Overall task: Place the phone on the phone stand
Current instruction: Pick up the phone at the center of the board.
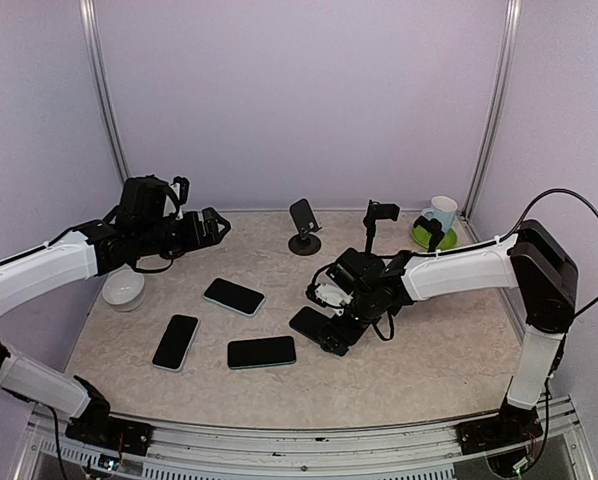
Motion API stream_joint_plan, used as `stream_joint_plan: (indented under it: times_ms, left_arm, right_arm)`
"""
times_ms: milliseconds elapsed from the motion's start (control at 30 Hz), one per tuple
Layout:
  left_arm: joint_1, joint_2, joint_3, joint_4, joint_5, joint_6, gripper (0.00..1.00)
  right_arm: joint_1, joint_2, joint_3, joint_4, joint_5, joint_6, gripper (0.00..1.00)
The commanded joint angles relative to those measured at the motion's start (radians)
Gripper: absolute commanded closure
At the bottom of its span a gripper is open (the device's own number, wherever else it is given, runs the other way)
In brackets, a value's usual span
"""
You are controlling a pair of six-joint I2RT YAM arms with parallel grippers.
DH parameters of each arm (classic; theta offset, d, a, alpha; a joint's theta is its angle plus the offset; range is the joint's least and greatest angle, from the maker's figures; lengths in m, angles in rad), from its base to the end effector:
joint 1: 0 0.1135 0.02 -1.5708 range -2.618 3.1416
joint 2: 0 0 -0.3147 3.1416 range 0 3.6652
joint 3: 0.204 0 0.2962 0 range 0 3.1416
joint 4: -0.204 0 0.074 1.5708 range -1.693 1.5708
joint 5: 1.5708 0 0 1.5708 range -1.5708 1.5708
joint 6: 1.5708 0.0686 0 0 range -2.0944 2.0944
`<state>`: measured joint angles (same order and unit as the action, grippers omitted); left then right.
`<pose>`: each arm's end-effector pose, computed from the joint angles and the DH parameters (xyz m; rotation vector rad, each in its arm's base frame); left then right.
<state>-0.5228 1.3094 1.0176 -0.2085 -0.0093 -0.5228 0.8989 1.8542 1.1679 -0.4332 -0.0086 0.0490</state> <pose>0.3112 -0.1786 0.3231 -0.0059 2.1326 -0.6228 0.2688 0.3389 0.1499 -1.1274 2.4848 0.2963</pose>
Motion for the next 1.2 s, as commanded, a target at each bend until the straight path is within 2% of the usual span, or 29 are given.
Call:
stream_joint_plan:
  times_ms: [0, 533, 700, 967, 1167]
  left_arm:
    - [0.021, -0.026, -0.001, 0.006, -0.007, 0.002, 0.01]
    - [0.089, -0.059, 0.022, -0.061, 0.020, 0.049, 0.01]
    - [0.099, -0.073, 0.015, -0.063, 0.025, 0.050, 0.01]
    - [0.101, -0.077, 0.006, -0.082, 0.032, 0.057, 0.01]
    - [0.132, -0.082, 0.090, -0.197, 0.031, 0.111, 0.01]
  right_arm:
    - [0.012, 0.025, 0.028, -0.032, 0.015, -0.032, 0.00]
    - [0.011, 0.090, 0.077, -0.101, -0.039, -0.110, 0.02]
    - [0.005, 0.101, 0.087, -0.117, -0.056, -0.108, 0.13]
    - [-0.003, 0.108, 0.089, -0.117, -0.055, -0.098, 0.41]
    - [-0.003, 0.030, 0.049, -0.063, -0.023, -0.109, 0.45]
